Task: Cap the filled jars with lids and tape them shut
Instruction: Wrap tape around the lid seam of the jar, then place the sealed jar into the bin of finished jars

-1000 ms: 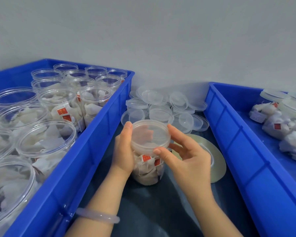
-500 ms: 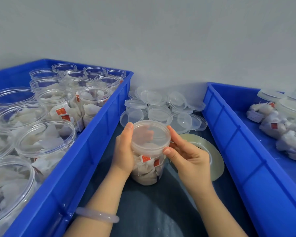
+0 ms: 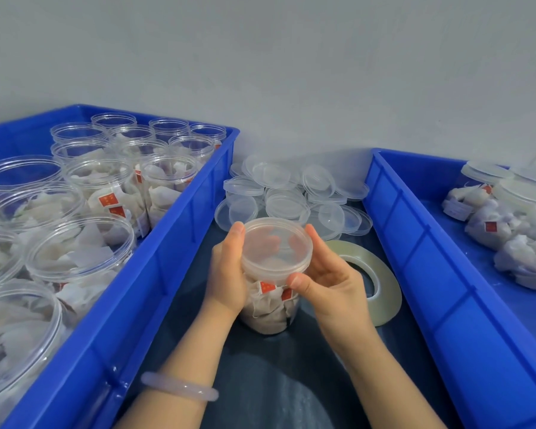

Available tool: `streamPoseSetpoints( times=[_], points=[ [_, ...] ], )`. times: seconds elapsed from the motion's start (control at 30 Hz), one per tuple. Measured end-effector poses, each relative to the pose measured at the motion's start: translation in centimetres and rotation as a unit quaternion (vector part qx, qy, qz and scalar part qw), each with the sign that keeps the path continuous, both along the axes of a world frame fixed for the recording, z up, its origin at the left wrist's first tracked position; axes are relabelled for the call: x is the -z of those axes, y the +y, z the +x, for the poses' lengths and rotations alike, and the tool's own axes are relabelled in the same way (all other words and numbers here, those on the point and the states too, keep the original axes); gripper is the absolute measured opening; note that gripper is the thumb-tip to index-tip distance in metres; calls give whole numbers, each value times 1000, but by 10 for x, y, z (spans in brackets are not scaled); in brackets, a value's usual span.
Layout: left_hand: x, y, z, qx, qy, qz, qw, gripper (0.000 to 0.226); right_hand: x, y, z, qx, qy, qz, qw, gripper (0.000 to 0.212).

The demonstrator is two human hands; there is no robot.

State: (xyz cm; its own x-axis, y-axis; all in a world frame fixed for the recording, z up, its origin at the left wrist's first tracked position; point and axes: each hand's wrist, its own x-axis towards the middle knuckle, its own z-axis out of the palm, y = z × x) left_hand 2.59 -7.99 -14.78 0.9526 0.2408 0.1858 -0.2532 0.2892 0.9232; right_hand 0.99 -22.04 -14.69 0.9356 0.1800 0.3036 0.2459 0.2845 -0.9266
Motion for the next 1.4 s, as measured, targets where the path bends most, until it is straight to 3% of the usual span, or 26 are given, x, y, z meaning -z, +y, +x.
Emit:
streamPoseSetpoints(
  times=[0.17,0.37,0.63,0.7,0.83,0.97,1.07,1.23,1.33,1.4],
  points=[
    [1,0,-2,32,-14,-2,999,53,3,-5,0,-6,11,3,1000,67],
    [-4,2,-3,41,-38,-10,998,44,3,-3,-2,-14,-13,-31,999,65],
    [-40,-17,-15,-74,-75,-8,994,47,-37,0,-20,45,-100,-83,990,57],
    [-79,-28,-9,-63,-119,-21,991,37,-73,1,-15,76,-149,-57,984,49],
    [-155,-69,22,-61,-158,33,985,35,-146,-2,26,303,-210,-62,928,69],
    [-179,-112,75,-28,-120,142,982,43,-168,-35,79,419,-137,-27,897,57],
    [-172,-139,105,71,-48,179,980,55,-159,-72,103,445,-109,-55,887,57],
    [-160,-188,132,172,-21,140,975,43,-152,-127,137,478,-109,-90,867,57],
    [-149,-210,152,204,-6,191,960,37,-141,-150,155,531,-62,-127,836,62],
    [-138,-219,169,196,10,244,950,36,-131,-162,168,524,-32,-169,834,59]
  ],
)
